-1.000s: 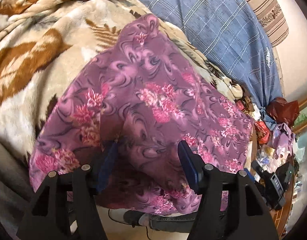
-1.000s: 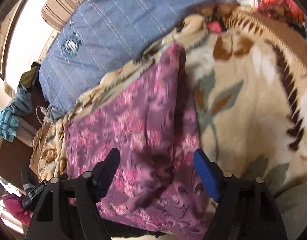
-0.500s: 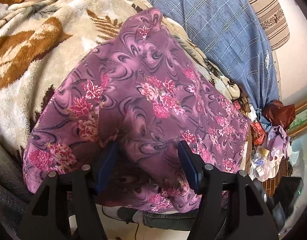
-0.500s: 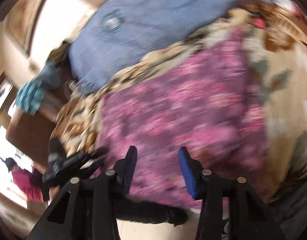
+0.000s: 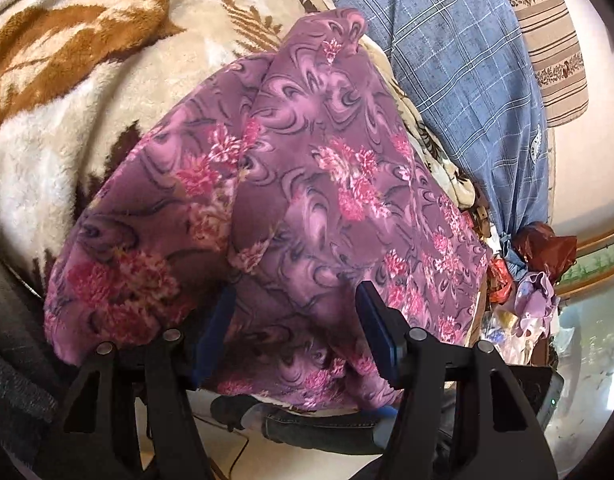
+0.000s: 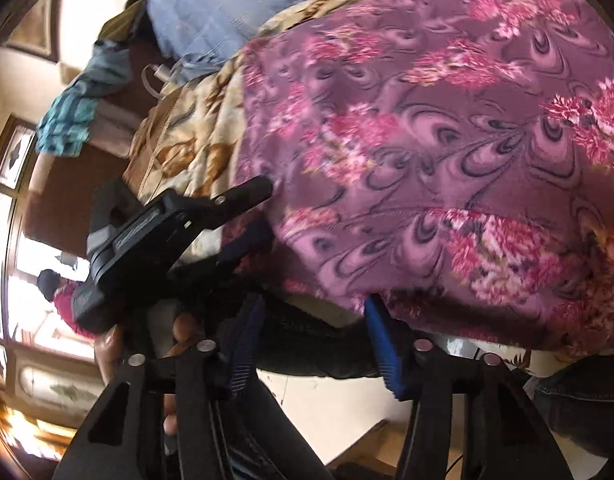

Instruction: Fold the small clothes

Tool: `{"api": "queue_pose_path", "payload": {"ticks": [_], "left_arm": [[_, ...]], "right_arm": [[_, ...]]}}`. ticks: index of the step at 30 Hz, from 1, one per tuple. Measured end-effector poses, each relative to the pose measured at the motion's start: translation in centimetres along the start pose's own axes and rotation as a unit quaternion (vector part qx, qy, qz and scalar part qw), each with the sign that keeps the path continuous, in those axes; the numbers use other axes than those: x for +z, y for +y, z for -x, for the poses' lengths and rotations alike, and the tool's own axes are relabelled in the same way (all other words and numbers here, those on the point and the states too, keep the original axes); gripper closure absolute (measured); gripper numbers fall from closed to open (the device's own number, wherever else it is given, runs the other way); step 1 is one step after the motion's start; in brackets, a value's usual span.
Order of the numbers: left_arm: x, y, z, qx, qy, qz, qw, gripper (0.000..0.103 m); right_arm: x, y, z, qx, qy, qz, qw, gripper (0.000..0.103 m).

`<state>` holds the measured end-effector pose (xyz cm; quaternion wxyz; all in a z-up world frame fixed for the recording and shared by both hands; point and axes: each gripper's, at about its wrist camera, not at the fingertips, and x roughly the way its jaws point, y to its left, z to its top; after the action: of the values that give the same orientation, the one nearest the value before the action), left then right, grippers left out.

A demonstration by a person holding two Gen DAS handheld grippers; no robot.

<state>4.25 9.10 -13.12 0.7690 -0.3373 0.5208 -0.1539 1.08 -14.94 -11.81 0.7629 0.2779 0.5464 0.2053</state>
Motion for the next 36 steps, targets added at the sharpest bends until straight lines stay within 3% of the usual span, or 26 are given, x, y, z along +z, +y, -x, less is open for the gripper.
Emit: {"api": "queue_pose_path", "payload": {"ticks": [2,4,5,8,12,15,19,21,25,28,29,31,33,36], "left_arm": [[0.2,-0.4,-0.2,0.001,-0.006,-0.001,1.0,0.041],[0.3,-0.8,-0.3,0.004,-0.013,-0.007,0.9999,0.042],[0.3,-0.9,-0.4,0.007,-0.014,-0.01,0.9998,0.042],[0.2,-0.7,-0.3,0.017,-0.021,-0.009,0.9996,0.057],[0.6,0.1,-0.2,0.008,-0.02,0.001,0.9998,0.098],[0.4,-1.2,0.7,0.034,-0.039,-0.044,0.9977,0.1],[-0.3,-2.7,4.8,0.064,-0.08,-0.08,0.9915,0.1],[-0.8,-2.4,5.1,0.097,-0.073,-0.087,0.9888,0.1],[-1.1,-0.5,3.3,0.158,-0.043,-0.078,0.9834,0.099],[-1.4,-0.7,1.8,0.151,-0.025,-0.082,0.9847,0.096],[-1.5,-0.7,1.8,0.151,-0.026,-0.082,0.9848,0.093],[-1.6,-0.9,2.3,0.134,-0.029,-0.086,0.9869,0.077],[-1.9,-1.5,3.3,0.112,-0.047,-0.095,0.988,0.067],[-2.8,-3.3,4.5,0.101,-0.079,-0.128,0.9835,0.056]], "right_arm": [[0.5,-0.5,-0.1,-0.001,-0.019,-0.014,1.0,0.065],[0.9,-1.0,-0.7,-0.005,-0.028,-0.02,0.999,0.092],[0.8,-1.0,-0.9,0.0,-0.026,-0.022,0.999,0.098],[-0.1,0.1,0.1,-0.002,-0.054,0.012,0.998,0.099],[-0.3,1.1,0.4,-0.011,-0.06,0.034,0.998,0.099],[0.1,0.9,-0.1,0.0,-0.048,0.02,0.999,0.099],[-0.5,2.6,1.1,0.012,-0.052,0.04,0.998,0.099],[-1.3,4.1,1.0,0.003,-0.044,0.07,0.997,0.099],[-2.4,3.3,-2.5,-0.007,0.006,0.067,0.998,0.099],[-2.7,1.1,-4.3,-0.037,0.025,0.033,0.998,0.098],[-2.6,0.6,-4.1,-0.027,0.031,0.015,0.999,0.093],[-2.3,0.5,-2.3,-0.004,0.019,0.009,1.0,0.089],[-2.4,1.0,0.2,-0.003,-0.001,0.026,1.0,0.057],[-2.8,0.5,5.2,0.003,-0.052,0.038,0.998,0.051]]}}
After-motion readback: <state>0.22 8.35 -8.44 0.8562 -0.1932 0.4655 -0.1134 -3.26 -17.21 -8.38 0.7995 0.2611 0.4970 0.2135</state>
